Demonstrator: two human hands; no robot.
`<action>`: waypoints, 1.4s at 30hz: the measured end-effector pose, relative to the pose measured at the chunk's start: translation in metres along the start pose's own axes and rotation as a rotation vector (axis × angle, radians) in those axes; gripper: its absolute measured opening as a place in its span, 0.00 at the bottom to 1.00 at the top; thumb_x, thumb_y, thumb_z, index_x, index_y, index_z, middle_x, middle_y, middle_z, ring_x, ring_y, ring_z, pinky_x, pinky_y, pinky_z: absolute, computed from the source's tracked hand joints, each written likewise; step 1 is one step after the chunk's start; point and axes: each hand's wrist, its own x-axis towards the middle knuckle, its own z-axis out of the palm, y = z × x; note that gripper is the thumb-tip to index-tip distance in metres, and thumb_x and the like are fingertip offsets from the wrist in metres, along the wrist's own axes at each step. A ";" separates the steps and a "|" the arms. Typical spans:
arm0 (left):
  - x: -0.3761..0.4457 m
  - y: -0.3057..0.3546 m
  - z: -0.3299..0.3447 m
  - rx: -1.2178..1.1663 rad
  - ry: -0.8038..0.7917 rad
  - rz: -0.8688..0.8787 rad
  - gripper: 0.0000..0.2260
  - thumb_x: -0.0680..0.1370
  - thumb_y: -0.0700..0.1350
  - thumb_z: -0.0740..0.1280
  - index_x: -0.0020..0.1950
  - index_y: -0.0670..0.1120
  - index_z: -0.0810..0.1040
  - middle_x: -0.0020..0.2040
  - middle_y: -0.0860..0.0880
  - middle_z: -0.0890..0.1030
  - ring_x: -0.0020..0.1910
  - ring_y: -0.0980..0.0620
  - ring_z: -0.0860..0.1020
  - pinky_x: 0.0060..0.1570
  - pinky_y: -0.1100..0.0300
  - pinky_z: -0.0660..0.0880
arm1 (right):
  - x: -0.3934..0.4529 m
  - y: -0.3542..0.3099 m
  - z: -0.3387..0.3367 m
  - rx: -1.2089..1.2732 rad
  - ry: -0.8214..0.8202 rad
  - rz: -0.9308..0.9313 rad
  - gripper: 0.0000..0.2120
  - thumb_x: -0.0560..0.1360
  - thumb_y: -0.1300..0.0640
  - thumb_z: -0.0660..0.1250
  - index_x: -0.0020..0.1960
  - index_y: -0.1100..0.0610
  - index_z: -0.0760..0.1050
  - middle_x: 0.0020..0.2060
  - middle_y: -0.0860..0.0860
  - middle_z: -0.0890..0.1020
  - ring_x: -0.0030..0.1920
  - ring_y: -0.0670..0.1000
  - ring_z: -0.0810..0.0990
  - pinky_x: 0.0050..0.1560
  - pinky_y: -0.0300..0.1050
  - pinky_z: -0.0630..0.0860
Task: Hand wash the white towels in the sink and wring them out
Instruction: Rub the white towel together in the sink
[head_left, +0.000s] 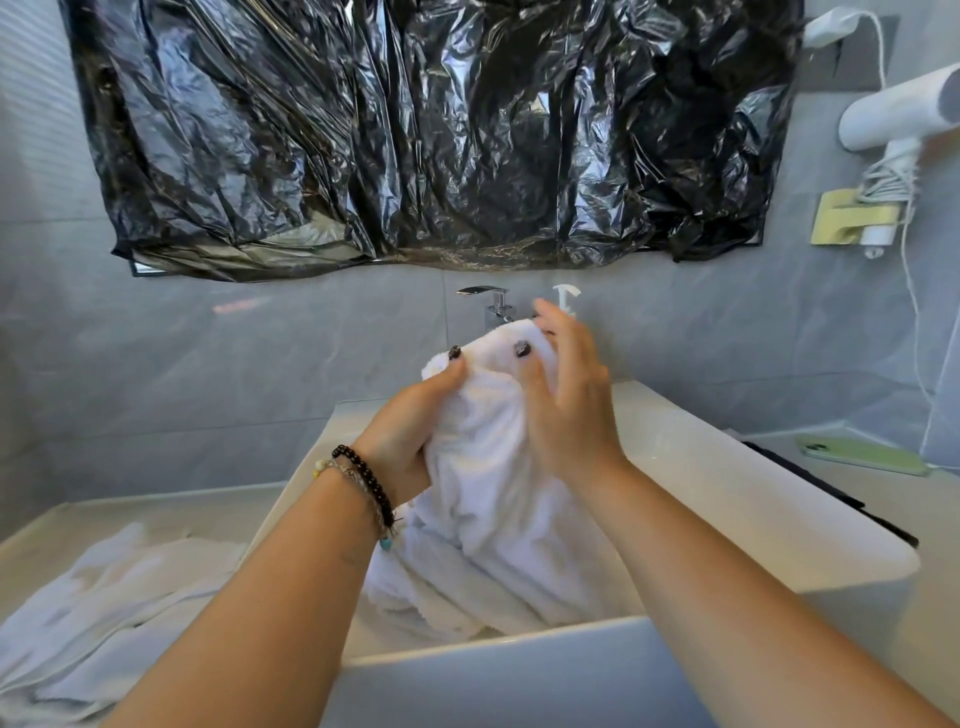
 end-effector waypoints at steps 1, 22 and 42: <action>0.000 0.001 0.002 -0.038 -0.019 0.010 0.21 0.83 0.54 0.57 0.63 0.41 0.78 0.56 0.42 0.84 0.54 0.48 0.83 0.59 0.54 0.77 | -0.004 -0.006 0.003 0.011 -0.121 -0.056 0.29 0.78 0.37 0.51 0.74 0.48 0.63 0.70 0.48 0.70 0.72 0.54 0.65 0.71 0.56 0.61; 0.002 0.004 0.004 -0.477 -0.071 0.113 0.29 0.81 0.61 0.54 0.69 0.41 0.74 0.67 0.40 0.78 0.69 0.41 0.74 0.73 0.44 0.64 | -0.019 -0.030 0.016 0.101 -0.548 -0.050 0.39 0.71 0.25 0.40 0.78 0.39 0.43 0.74 0.32 0.34 0.76 0.40 0.38 0.76 0.52 0.55; 0.023 -0.023 0.038 -0.177 0.168 -0.050 0.22 0.83 0.55 0.58 0.59 0.37 0.80 0.52 0.39 0.85 0.51 0.44 0.85 0.54 0.51 0.77 | 0.146 0.090 -0.031 0.585 -0.292 1.208 0.20 0.76 0.46 0.67 0.51 0.65 0.76 0.46 0.58 0.83 0.43 0.53 0.83 0.41 0.41 0.81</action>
